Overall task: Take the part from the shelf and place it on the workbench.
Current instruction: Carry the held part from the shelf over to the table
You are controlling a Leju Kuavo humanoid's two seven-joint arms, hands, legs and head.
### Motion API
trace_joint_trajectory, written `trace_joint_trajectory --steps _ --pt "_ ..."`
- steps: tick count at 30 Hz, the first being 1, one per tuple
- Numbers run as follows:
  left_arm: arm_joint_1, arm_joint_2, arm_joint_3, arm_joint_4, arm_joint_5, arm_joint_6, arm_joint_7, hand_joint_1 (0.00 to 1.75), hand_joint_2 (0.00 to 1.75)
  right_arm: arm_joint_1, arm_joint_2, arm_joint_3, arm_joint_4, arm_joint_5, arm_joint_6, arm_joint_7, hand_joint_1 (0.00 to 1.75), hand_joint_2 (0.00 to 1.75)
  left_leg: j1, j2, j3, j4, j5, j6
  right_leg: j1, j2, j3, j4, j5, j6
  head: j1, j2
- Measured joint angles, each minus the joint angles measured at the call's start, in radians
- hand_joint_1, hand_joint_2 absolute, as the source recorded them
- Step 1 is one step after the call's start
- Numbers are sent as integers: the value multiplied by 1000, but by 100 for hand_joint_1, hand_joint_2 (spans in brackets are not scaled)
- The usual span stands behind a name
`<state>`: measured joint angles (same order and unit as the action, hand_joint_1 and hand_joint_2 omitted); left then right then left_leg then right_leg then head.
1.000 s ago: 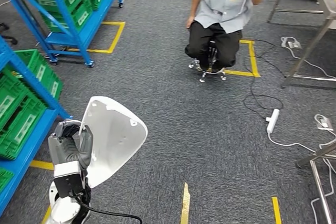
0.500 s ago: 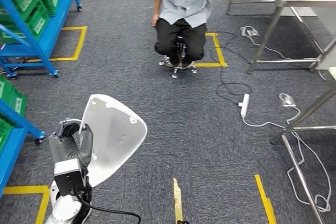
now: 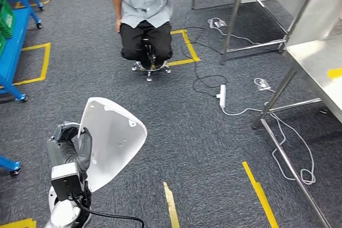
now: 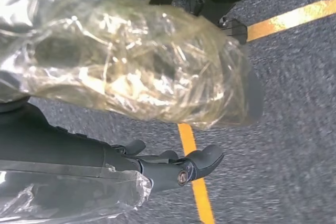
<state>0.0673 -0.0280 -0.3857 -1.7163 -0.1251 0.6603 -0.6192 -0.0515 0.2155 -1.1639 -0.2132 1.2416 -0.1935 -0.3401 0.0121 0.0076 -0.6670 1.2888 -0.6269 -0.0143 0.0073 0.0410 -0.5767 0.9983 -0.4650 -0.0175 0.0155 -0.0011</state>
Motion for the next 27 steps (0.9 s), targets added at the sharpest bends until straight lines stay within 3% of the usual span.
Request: trace_joint_trajectory --steps 2,4,6,8,10,12,14,15,16,18,20,21,23,25,27 --pt "0 0 1 0 0 0 0 175 175 2 0 0 0 0 1 1 0 0 3 -15 37 -94 76 1 -2 29 3 5 -2 3 0 0" --pt "0 1 2 0 1 0 0 175 175 0 1 0 0 0 2 2 0 0 7 -55 87 -210 128 2 -3 56 -1 15 -6 11 0 0" --pt "1 0 2 -1 2 0 0 175 175 0 1 0 0 0 2 3 0 0 7 -76 104 -252 129 7 -5 76 -11 21 -5 23 0 0" --pt "0 -1 3 -1 3 0 0 175 175 5 1 0 0 0 2 4 0 0 5 -59 105 -259 132 17 -9 85 -22 21 -4 34 0 0" --pt "-2 -3 4 -2 3 0 0 175 175 8 1 0 0 0 3 4 0 0 7 -37 107 -267 137 30 -7 43 -47 60 -27 43 8 0" --pt "0 -4 6 -2 3 -1 0 175 175 5 1 0 0 0 2 4 0 0 4 -10 108 -270 137 38 -8 -13 -106 175 -84 50 16 0" --pt "2 -4 6 -2 3 -1 0 175 175 2 1 0 0 0 3 4 0 0 2 19 108 -270 135 40 -10 -31 -163 289 -124 55 17 0" --pt "2 -4 6 -2 4 -1 0 175 175 3 1 0 0 0 3 4 0 0 1 32 108 -270 134 40 -11 -34 -169 300 -119 56 17 0" --pt "2 -4 7 -2 6 -1 0 175 175 4 1 0 0 0 3 4 0 0 1 45 110 -270 132 39 -11 -38 -154 271 -96 55 17 0" --pt "2 -6 7 -2 13 -2 0 175 175 5 1 0 0 0 3 4 0 0 0 67 116 -270 128 35 -7 -69 -80 132 -35 50 17 0" --pt "2 -7 8 -2 19 -7 -2 175 175 2 1 0 0 0 3 4 0 0 -4 84 120 -269 123 27 2 -99 -23 32 -9 40 16 0" --pt "2 -8 8 -2 21 -9 -5 175 175 1 1 0 0 0 4 4 0 0 -5 93 122 -270 121 22 6 -103 -16 18 -11 35 15 0" --pt "2 -8 9 -6 22 -11 -17 175 175 3 1 0 0 2 8 4 0 0 -4 105 127 -271 118 11 6 -80 -14 13 -6 23 15 0" --pt "4 -8 15 -16 22 -10 -32 175 175 5 1 0 0 4 13 3 0 0 0 70 122 -246 96 1 1 -59 -8 5 0 12 13 0" --pt "8 -7 26 -25 21 -8 -40 175 175 3 1 0 0 6 16 3 0 0 2 17 76 -142 37 -5 -2 -36 -4 1 2 4 7 0"
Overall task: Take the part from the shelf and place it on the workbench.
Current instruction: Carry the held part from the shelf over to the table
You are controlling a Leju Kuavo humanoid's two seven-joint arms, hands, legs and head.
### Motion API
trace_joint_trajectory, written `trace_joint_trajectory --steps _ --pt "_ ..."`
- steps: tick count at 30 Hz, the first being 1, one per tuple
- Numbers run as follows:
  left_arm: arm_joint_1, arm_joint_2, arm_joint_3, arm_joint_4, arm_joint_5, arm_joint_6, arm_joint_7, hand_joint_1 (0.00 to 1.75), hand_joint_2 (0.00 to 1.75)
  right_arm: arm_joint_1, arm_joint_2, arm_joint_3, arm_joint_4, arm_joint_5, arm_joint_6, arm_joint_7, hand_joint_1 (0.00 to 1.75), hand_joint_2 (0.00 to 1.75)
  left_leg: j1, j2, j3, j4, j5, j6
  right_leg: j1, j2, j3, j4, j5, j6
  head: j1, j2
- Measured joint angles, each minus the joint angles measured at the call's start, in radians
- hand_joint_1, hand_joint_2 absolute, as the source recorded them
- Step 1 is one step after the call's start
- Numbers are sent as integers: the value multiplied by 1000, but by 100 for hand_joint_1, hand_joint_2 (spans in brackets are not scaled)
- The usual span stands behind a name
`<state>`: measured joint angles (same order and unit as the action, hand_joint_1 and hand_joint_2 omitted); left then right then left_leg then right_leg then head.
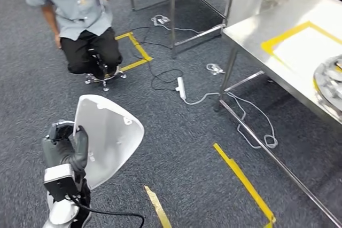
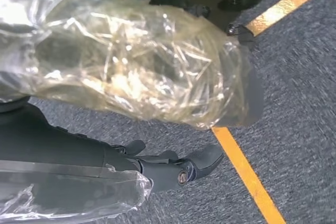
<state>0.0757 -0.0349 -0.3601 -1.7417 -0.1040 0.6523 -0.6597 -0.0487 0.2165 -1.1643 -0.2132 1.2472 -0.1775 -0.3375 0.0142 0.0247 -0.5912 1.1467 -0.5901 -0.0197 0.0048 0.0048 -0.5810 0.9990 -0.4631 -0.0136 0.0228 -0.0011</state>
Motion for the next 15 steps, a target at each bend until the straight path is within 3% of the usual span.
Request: trace_joint_trajectory --steps 2,3,4,5,7,9,11,13,15 --pt "7 2 9 -4 0 2 -2 175 175 -2 0 0 0 1 0 0 0 0 0 -16 -63 123 -48 -2 1 27 1 1 0 -4 -3 0" --pt "10 3 12 -4 0 3 -2 175 175 -1 0 0 0 1 0 0 0 0 0 -17 -78 147 -45 -1 1 41 2 1 -1 -4 -3 0" --pt "12 4 15 -6 0 3 -3 175 175 0 0 0 0 1 0 0 0 0 0 -19 -77 135 -21 0 2 55 3 2 -1 -4 -3 0" --pt "12 5 18 -8 0 3 -3 175 175 1 0 0 0 1 0 0 0 0 0 -26 -59 86 19 2 1 70 5 4 -1 -3 -3 0" --pt "13 5 23 -13 0 3 -4 175 175 0 0 0 0 2 1 0 0 0 3 -67 -3 -45 89 8 1 98 5 9 -4 2 -2 0" --pt "13 6 26 -17 0 3 -6 175 175 -1 0 0 0 2 1 0 0 0 4 -98 26 -115 106 13 0 121 -3 14 -4 11 -2 0" --pt "13 5 26 -20 -2 3 -10 175 175 2 0 0 0 3 1 0 0 0 2 -85 30 -126 103 20 -3 141 -13 13 -1 24 -2 0" --pt "14 5 27 -24 -4 1 -18 175 175 6 0 0 0 4 2 -1 0 0 5 -60 33 -135 108 32 -2 112 -31 34 -16 34 2 0" --pt "19 6 29 -31 -4 -6 -24 175 175 4 0 0 0 6 2 -2 0 0 5 -32 35 -141 109 42 -1 45 -79 127 -69 43 11 0"
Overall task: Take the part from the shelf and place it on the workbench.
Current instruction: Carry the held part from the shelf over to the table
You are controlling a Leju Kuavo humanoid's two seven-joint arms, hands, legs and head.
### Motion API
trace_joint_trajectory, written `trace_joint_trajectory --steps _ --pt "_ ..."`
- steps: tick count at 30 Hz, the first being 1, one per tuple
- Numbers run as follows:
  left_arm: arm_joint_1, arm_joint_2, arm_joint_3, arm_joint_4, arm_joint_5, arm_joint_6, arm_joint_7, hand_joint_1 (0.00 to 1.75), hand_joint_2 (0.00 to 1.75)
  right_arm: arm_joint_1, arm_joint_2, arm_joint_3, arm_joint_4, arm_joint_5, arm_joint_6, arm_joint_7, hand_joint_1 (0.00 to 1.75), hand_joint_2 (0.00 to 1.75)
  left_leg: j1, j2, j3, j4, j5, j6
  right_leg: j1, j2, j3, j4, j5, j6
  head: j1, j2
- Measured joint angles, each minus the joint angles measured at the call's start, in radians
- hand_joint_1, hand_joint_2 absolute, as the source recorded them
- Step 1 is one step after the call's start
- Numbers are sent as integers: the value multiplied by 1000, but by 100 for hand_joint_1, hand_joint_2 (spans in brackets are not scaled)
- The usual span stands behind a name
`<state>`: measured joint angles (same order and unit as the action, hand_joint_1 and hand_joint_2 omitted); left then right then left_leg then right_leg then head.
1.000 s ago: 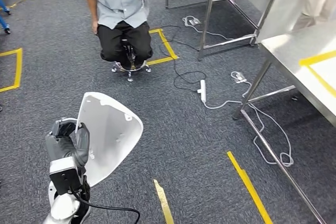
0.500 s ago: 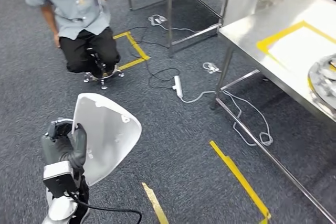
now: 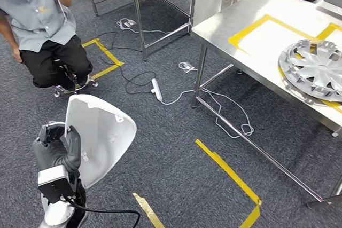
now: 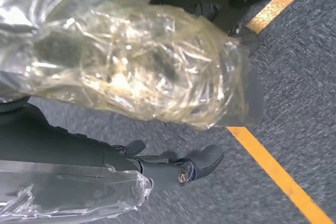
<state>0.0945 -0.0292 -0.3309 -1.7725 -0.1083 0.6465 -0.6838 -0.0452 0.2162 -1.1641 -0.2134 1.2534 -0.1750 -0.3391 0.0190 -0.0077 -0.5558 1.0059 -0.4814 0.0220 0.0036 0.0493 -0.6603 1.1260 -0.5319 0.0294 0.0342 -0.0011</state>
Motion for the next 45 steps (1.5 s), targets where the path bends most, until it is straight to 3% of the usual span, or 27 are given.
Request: trace_joint_trajectory --steps 2,3,4,6,8,10,12,14,16,18,19,21,23,25,27,28,30,32,34,35,37,39,42,43,45 --pt "6 2 4 -3 -2 -8 -4 175 175 -3 0 0 0 2 1 0 0 0 -2 30 0 0 -3 3 -5 -35 -66 130 -55 9 4 0" --pt "8 3 7 -4 -3 -11 -5 175 175 -3 0 0 0 3 1 0 0 0 -3 44 1 1 -5 3 -9 -40 -85 167 -62 13 4 0" --pt "9 3 9 -4 -4 -14 -6 175 175 -2 0 0 0 3 1 -1 0 0 -3 58 3 1 -7 2 -12 -44 -83 164 -49 16 5 0" --pt "10 4 15 -4 -6 -17 -7 175 175 0 0 0 0 4 2 -3 0 0 -2 81 10 1 -13 -3 -15 -67 -21 48 17 18 5 0" --pt "10 4 20 -6 -6 -19 -7 175 175 -2 0 0 0 5 4 -6 0 0 -5 101 19 2 -20 -13 -10 -106 50 -78 59 11 4 0" --pt "9 2 23 -7 -6 -22 -9 175 175 -5 0 0 0 4 7 -8 0 0 -8 117 25 2 -24 -25 -3 -115 70 -112 61 -1 2 0" --pt "6 -1 24 -8 -7 -27 -10 175 175 -4 0 0 0 3 9 -10 0 0 -6 126 31 3 -29 -37 -3 -92 70 -114 64 -15 1 0" --pt "3 -3 24 -10 -8 -30 -10 175 175 -4 0 0 0 2 11 -10 0 0 -1 88 22 36 -58 -47 -8 -70 75 -121 68 -29 -4 0" --pt "4 -3 24 -11 -9 -30 -10 175 175 -6 0 0 0 2 12 -11 0 0 2 34 -30 149 -118 -50 -9 -46 78 -123 70 -37 -13 0" --pt "6 -3 25 -11 -9 -30 -10 175 175 -7 0 0 0 2 12 -11 0 0 1 18 -92 265 -156 -50 -7 -16 78 -122 70 -40 -16 0" --pt "6 -3 25 -11 -9 -30 -10 175 175 -5 0 0 0 2 13 -11 0 0 1 16 -104 279 -145 -49 -6 -1 79 -122 70 -41 -16 0" --pt "6 -3 25 -11 -9 -30 -10 175 175 -4 0 0 0 2 13 -11 0 0 1 4 -78 199 -73 -43 -6 30 80 -119 69 -40 -16 0" --pt "5 -2 26 -11 -9 -30 -10 175 175 -5 0 0 0 2 13 -11 0 0 5 -42 -28 76 -14 -37 -5 57 77 -113 68 -35 -16 0" --pt "5 -3 26 -11 -10 -30 -10 175 175 -6 0 0 0 2 13 -11 0 0 5 -71 -9 24 -7 -32 -8 78 66 -110 70 -22 -16 0" --pt "3 -3 26 -12 -10 -31 -10 175 175 -2 0 0 0 2 13 -12 0 0 3 -56 -9 16 -5 -24 -12 97 54 -115 75 -7 -16 0" --pt "1 -4 27 -12 -11 -31 -10 175 175 0 -1 0 0 2 13 -13 0 0 4 -44 -7 11 -2 -18 -13 86 50 -113 74 -2 -15 0" --pt "-1 -7 27 -12 -14 -31 -10 175 175 0 -1 0 0 2 13 -14 0 0 7 -18 -4 3 2 -8 -11 31 23 -65 43 7 -9 0" --pt "1 -8 28 -12 -16 -30 -10 175 175 -4 -1 0 0 3 13 -16 0 0 4 11 -3 2 0 -3 -13 -25 -37 57 -19 14 -3 0" --pt "2 -6 29 -12 -17 -30 -10 175 175 -6 -1 0 0 3 14 -16 0 0 1 40 -2 2 -3 -2 -15 -41 -81 148 -46 19 -3 0" --pt "2 -6 29 -12 -17 -29 -10 175 175 -4 -1 0 0 3 14 -16 0 0 1 53 0 2 -4 -3 -16 -46 -76 141 -31 20 -3 0" --pt "2 -6 29 -12 -18 -29 -10 175 175 -3 -1 0 0 3 14 -16 0 0 1 71 6 2 -9 -8 -15 -64 -11 27 31 18 -3 0" --pt "1 -6 29 -12 -19 -29 -10 175 175 -4 -1 0 0 4 15 -17 0 0 -4 84 10 4 -15 -17 -10 -88 54 -83 63 8 -4 0" --pt "-1 -5 29 -12 -26 -28 -10 175 175 -3 -1 0 0 6 17 -19 0 0 -7 95 16 3 -18 -31 -4 -89 70 -112 60 -11 -5 0" --pt "-1 -5 29 -12 -29 -27 -10 175 175 -2 -1 0 0 7 18 -20 0 0 -5 92 18 5 -22 -37 -5 -85 72 -115 61 -16 -6 0" --pt "0 -2 32 -12 -36 -25 -10 175 175 -3 -1 0 0 12 18 -21 0 0 -2 63 2 50 -55 -46 -8 -76 77 -120 63 -29 -10 0"
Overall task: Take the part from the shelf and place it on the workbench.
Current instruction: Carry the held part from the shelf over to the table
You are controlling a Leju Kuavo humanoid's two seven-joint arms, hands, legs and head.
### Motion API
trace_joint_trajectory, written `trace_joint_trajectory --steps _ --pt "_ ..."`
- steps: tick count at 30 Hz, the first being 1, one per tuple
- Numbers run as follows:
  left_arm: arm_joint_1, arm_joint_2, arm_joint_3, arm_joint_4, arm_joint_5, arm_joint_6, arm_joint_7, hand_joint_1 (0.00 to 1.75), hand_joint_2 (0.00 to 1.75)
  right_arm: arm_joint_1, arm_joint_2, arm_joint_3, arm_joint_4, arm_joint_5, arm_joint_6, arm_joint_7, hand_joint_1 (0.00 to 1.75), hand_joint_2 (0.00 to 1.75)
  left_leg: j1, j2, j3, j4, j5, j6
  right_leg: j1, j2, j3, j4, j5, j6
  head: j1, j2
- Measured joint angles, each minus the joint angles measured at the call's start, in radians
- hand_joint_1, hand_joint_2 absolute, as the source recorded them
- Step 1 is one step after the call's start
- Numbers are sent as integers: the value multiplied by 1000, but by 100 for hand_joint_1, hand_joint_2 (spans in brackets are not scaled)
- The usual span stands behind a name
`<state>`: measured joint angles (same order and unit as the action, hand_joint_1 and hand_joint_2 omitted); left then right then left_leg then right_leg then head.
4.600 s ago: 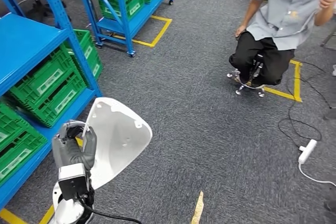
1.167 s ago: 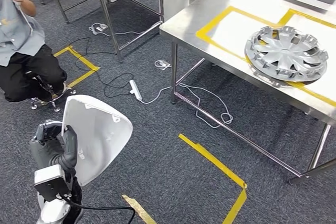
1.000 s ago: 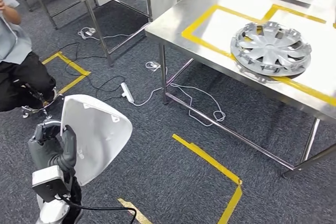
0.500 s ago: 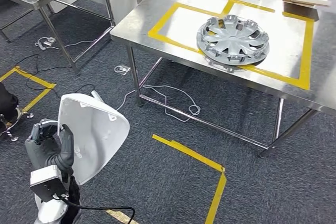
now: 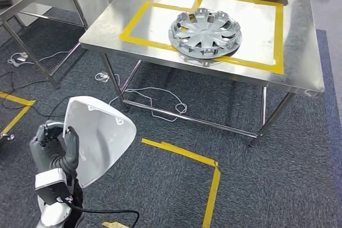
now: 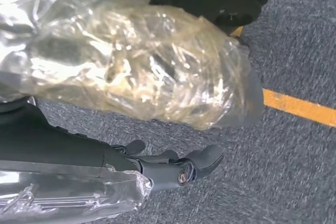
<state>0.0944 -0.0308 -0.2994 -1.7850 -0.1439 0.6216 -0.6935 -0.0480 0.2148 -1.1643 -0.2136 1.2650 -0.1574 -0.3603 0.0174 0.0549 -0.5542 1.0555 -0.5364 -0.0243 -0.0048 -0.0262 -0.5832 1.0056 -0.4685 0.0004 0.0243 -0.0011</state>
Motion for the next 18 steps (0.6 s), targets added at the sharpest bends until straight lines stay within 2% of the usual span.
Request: trace_joint_trajectory --steps 2,3,4,5,6,8,9,11,14,15,16,18 --pt "4 4 6 0 -6 2 0 175 175 -3 0 0 0 5 0 0 0 0 1 -33 -56 117 -61 -3 -1 10 3 -2 -1 -10 -5 0" --pt "6 6 9 0 -8 2 0 175 175 -4 0 0 0 8 0 0 0 0 1 -40 -89 179 -84 -3 0 16 3 -2 -2 -13 -5 0" --pt "8 8 12 0 -10 2 0 175 175 -3 0 1 0 10 0 1 0 0 1 -43 -113 219 -90 -2 2 22 5 -2 -4 -15 -5 0" --pt "9 9 13 0 -12 2 0 175 175 -2 0 1 0 12 0 2 0 0 1 -45 -121 227 -77 -1 3 27 7 -2 -5 -15 -5 0" --pt "10 10 14 0 -14 2 1 175 175 -1 0 1 0 12 0 2 0 0 1 -45 -111 196 -44 2 4 33 11 -1 -8 -15 -5 0" --pt "10 12 15 0 -15 1 1 175 175 -1 0 1 0 14 0 4 0 0 -1 -47 -56 72 27 12 6 42 19 -1 -14 -10 -6 0" --pt "9 12 16 -1 -17 0 2 175 175 -1 0 1 0 14 1 5 0 0 -2 -48 -31 16 42 17 7 46 20 0 -21 -5 -6 0" --pt "9 13 16 -2 -22 -3 2 175 175 -1 0 1 0 16 1 6 0 0 -5 -50 -6 -42 31 27 10 49 25 -2 -30 10 -8 0" --pt "12 13 17 -4 -26 -6 3 175 175 -1 0 1 0 18 1 8 0 0 -3 -52 18 -59 25 45 7 44 35 12 -32 30 -9 0" --pt "13 13 17 -6 -27 -7 3 175 175 -2 0 1 0 18 1 8 0 0 -2 -51 31 -60 23 51 5 41 20 39 -44 35 -7 0" --pt "14 13 17 -7 -28 -8 3 175 175 -2 0 1 0 18 1 8 0 0 -2 -51 42 -61 20 54 3 39 -8 87 -57 39 -7 0" --pt "16 13 17 -8 -28 -8 3 175 175 0 0 2 0 18 1 8 0 0 -2 -50 60 -61 3 56 1 36 -96 212 -94 47 -5 0"
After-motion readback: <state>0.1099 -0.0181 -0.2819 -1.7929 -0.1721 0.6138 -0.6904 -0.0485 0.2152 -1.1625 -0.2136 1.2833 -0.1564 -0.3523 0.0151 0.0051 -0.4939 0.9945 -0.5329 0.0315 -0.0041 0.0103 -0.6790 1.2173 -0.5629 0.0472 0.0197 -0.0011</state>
